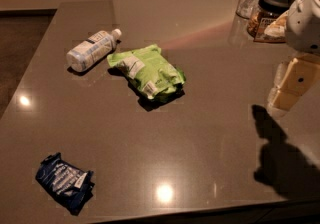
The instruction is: Move rxbar blueberry near green rice chip bag
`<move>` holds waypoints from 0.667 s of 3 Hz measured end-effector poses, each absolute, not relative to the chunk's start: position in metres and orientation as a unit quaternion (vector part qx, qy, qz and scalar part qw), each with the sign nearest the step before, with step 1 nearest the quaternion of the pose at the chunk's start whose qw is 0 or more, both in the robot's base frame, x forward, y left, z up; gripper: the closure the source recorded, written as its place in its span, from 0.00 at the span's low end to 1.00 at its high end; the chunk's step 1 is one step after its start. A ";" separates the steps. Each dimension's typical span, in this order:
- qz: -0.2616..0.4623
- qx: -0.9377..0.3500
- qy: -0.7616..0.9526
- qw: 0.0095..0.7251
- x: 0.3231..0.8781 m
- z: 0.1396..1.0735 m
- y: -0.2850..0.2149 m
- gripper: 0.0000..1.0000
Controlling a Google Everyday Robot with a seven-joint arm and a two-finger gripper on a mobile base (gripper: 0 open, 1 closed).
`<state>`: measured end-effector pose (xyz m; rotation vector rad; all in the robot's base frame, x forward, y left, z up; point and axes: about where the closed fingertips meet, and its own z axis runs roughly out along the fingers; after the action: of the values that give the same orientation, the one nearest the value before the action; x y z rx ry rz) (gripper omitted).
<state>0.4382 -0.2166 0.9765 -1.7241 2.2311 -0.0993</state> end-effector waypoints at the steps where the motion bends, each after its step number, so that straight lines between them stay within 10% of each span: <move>1: -0.035 -0.603 0.781 0.159 0.438 0.977 -0.217 0.00; 2: -0.018 -0.603 0.782 0.159 0.441 0.977 -0.215 0.00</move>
Offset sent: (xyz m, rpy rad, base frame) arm 0.0057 0.0029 -0.0038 0.0678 0.0830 0.0085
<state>0.4409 -0.2148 0.9769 -1.7227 2.2348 -0.0527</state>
